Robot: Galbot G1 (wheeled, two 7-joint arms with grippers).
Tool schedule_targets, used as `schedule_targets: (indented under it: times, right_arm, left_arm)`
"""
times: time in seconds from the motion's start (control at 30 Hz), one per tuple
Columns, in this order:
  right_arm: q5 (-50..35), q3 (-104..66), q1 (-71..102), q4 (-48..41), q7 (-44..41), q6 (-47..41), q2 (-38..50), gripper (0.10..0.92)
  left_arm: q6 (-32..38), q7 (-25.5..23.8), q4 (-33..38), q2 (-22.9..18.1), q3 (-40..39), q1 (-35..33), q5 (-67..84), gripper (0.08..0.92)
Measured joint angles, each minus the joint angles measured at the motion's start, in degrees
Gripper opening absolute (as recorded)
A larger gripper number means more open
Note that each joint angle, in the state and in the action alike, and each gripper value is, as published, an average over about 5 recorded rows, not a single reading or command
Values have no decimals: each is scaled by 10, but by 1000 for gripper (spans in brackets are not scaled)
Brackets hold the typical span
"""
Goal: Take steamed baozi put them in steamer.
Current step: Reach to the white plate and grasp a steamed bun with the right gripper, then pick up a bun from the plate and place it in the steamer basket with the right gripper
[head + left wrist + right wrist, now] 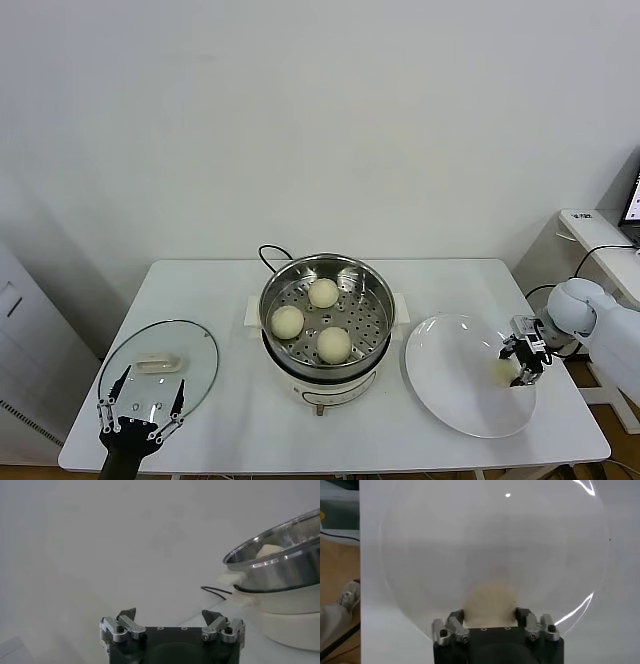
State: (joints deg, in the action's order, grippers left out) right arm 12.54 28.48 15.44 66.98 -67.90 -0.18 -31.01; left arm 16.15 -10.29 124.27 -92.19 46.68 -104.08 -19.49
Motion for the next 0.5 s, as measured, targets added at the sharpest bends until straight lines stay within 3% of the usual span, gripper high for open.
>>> schedule_targets:
  times: [0.23, 0.5]
  right_arm:
    - [-55, 62, -75, 19, 2, -16, 10, 416]
    - [-211, 238, -296, 37, 7, -62, -24, 416]
  left_arm:
    - [-2, 0, 1, 0, -1, 2, -3, 823]
    - [-8, 0, 6, 0, -1, 9, -3, 823]
